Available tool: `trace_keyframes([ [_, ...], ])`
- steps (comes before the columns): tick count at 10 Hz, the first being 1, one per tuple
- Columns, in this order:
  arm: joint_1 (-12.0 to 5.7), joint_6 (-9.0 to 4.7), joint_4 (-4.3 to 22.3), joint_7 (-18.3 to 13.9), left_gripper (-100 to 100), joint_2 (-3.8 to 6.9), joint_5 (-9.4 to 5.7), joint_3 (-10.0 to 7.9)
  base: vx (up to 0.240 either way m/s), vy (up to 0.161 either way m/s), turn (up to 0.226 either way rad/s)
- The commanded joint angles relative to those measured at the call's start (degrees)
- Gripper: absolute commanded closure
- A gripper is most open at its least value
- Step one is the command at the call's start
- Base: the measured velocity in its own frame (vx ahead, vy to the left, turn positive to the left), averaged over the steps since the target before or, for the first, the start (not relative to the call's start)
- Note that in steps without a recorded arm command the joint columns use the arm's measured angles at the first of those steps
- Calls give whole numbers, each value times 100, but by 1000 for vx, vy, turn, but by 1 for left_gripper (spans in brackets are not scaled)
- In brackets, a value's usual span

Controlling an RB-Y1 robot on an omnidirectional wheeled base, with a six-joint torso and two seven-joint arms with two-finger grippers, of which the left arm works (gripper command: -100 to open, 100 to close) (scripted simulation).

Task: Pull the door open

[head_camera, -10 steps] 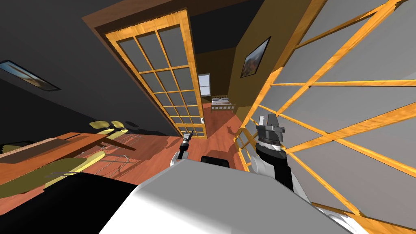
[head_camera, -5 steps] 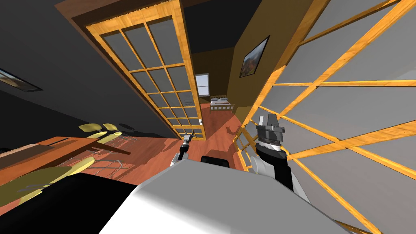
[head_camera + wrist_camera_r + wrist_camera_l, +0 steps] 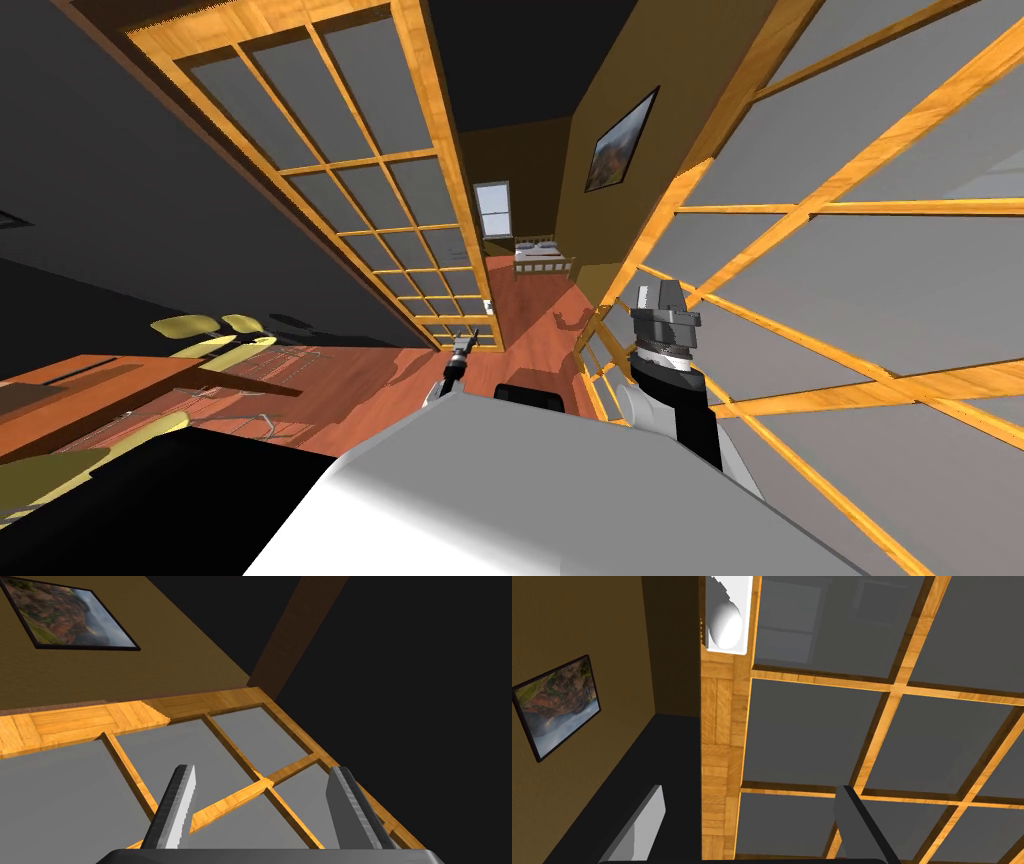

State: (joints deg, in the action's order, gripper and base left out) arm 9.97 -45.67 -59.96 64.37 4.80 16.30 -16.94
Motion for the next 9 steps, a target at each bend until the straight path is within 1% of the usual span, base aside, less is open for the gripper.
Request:
trace_keyframes([
  [1,-41,-37,190,173,-100,-37,54,-42,132,-14,-38],
  [3,-98,-108,459,380,-100,-73,120,-103,149,-18,-51],
  [7,-183,-214,862,687,-100,-143,218,-193,123,-9,-36],
  [8,-178,-194,808,618,-100,-111,200,-180,56,-3,-7],
  [9,-172,-252,891,604,-100,-38,163,-241,135,-19,-86],
])
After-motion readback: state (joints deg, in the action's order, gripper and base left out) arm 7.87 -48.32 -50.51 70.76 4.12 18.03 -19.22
